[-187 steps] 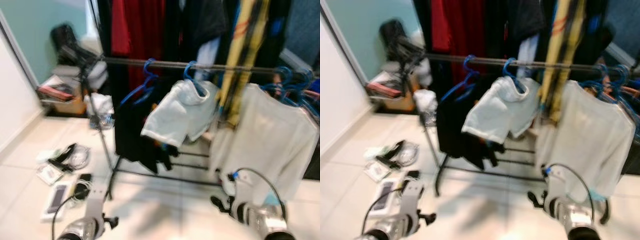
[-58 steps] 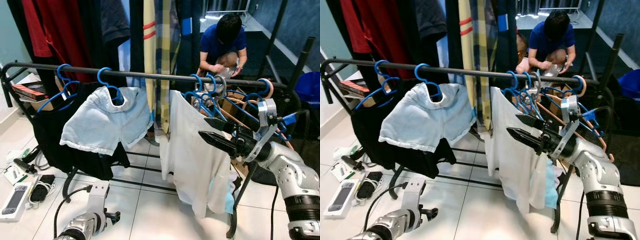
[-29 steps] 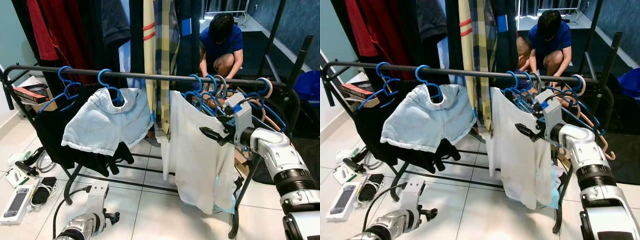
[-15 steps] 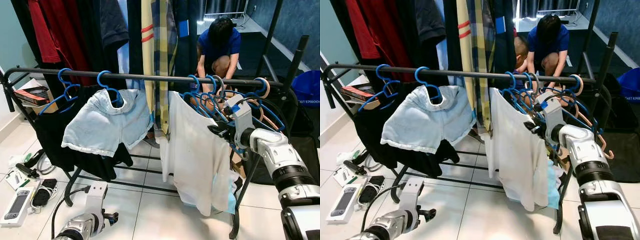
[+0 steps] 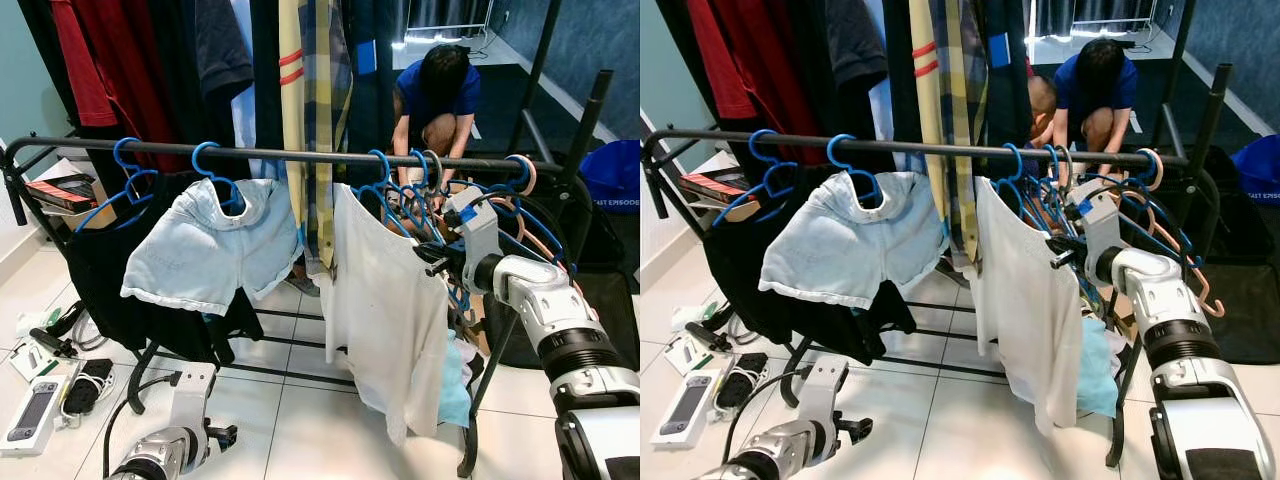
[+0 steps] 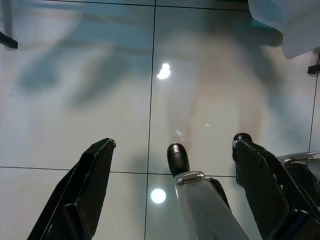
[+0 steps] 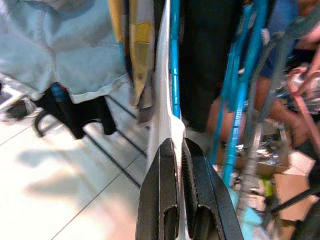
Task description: Hang hanger
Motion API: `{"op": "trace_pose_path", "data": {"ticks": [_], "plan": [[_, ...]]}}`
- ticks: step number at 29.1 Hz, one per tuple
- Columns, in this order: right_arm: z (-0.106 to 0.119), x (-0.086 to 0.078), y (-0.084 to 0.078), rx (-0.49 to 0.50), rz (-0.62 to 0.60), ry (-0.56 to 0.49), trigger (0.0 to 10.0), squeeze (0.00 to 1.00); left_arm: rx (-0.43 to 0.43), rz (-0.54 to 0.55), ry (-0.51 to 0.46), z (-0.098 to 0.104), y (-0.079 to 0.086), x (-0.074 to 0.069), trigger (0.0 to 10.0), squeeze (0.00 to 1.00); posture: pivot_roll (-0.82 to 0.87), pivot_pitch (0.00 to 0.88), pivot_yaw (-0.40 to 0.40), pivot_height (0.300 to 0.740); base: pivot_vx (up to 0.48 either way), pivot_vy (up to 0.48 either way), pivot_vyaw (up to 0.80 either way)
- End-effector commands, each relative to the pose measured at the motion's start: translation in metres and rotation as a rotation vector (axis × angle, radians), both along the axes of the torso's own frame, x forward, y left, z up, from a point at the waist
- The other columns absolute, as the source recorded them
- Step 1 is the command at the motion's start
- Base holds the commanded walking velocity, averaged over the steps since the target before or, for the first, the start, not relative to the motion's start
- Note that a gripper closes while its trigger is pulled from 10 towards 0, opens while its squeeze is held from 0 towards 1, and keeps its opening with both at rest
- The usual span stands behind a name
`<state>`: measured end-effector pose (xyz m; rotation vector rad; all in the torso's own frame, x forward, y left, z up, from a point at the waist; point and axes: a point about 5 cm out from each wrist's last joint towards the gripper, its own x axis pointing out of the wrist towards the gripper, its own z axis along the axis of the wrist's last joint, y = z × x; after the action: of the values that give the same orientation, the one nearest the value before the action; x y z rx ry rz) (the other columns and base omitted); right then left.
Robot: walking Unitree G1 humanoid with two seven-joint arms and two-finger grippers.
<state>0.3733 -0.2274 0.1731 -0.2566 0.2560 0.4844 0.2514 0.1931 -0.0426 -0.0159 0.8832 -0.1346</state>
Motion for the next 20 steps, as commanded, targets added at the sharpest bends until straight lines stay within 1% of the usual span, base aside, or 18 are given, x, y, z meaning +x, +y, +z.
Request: {"op": "trace_pose_path", "data": {"ticks": [1, 3, 4, 5, 7, 8, 10, 14, 15, 17, 20], "plan": [[0.02, 0.006, 0.004, 0.041, -0.008, -0.123, 0.0, 0.0, 0.024, 0.005, 0.024, -0.003, 0.008, -0.006, 10.0, 0.0, -0.06, 0.0, 0.088, 0.74, 0.0, 0.0, 0.0], [0.02, 0.006, 0.004, 0.041, -0.008, -0.123, 0.0, 0.0, 0.024, 0.005, 0.024, -0.003, 0.008, -0.006, 10.0, 0.0, -0.06, 0.0, 0.088, 0.74, 0.0, 0.0, 0.0], [0.027, 0.007, 0.003, 0.066, -0.018, -0.16, 0.0, 0.0, 0.024, 0.005, 0.024, -0.003, 0.008, -0.006, 10.0, 0.0, -0.06, 0.0, 0.088, 0.74, 0.0, 0.0, 0.0], [0.027, 0.007, 0.003, 0.066, -0.018, -0.16, 0.0, 0.0, 0.024, 0.005, 0.024, -0.003, 0.008, -0.006, 10.0, 0.0, -0.06, 0.0, 0.088, 0.74, 0.0, 0.0, 0.0], [0.043, 0.007, 0.001, 0.141, -0.028, -0.244, 0.0, 0.0, 0.025, 0.011, 0.025, -0.003, 0.008, -0.006, 10.0, 0.0, -0.06, 0.0, 0.088, 0.74, 0.0, 0.0, 0.0], [0.043, 0.007, 0.001, 0.141, -0.028, -0.244, 0.0, 0.0, 0.025, 0.011, 0.025, -0.003, 0.008, -0.006, 10.0, 0.0, -0.06, 0.0, 0.088, 0.74, 0.0, 0.0, 0.0], [0.057, 0.003, 0.0, 0.201, -0.013, -0.312, 0.0, 0.0, 0.032, 0.012, 0.03, -0.004, 0.008, -0.007, 10.0, 0.0, -0.07, 0.0, 0.089, 0.74, 0.0, 0.0, 0.0], [0.062, -0.003, 0.002, 0.222, 0.022, -0.344, 0.0, 0.0, 0.035, 0.015, 0.034, -0.004, 0.009, -0.007, 10.0, 0.0, -0.07, 0.0, 0.089, 0.74, 0.0, 0.0, 0.0], [0.062, -0.009, 0.001, 0.23, 0.038, -0.361, 0.0, 0.0, 0.035, 0.02, 0.044, -0.005, 0.009, -0.008, 10.0, 0.0, -0.07, 0.0, 0.089, 0.74, -0.322, 0.0, 0.0], [0.062, -0.009, 0.001, 0.23, 0.038, -0.361, 0.0, 0.0, 0.035, 0.02, 0.044, -0.005, 0.009, -0.008, 10.0, 0.0, -0.07, 0.0, 0.089, 0.74, -0.322, 0.0, 0.0], [0.063, -0.014, -0.002, 0.232, 0.046, -0.374, 0.0, 0.0, 0.035, 0.018, 0.048, -0.005, 0.008, -0.008, 10.0, 0.0, -0.08, 0.0, 0.094, 0.74, -0.335, 0.0, 0.0]]}}
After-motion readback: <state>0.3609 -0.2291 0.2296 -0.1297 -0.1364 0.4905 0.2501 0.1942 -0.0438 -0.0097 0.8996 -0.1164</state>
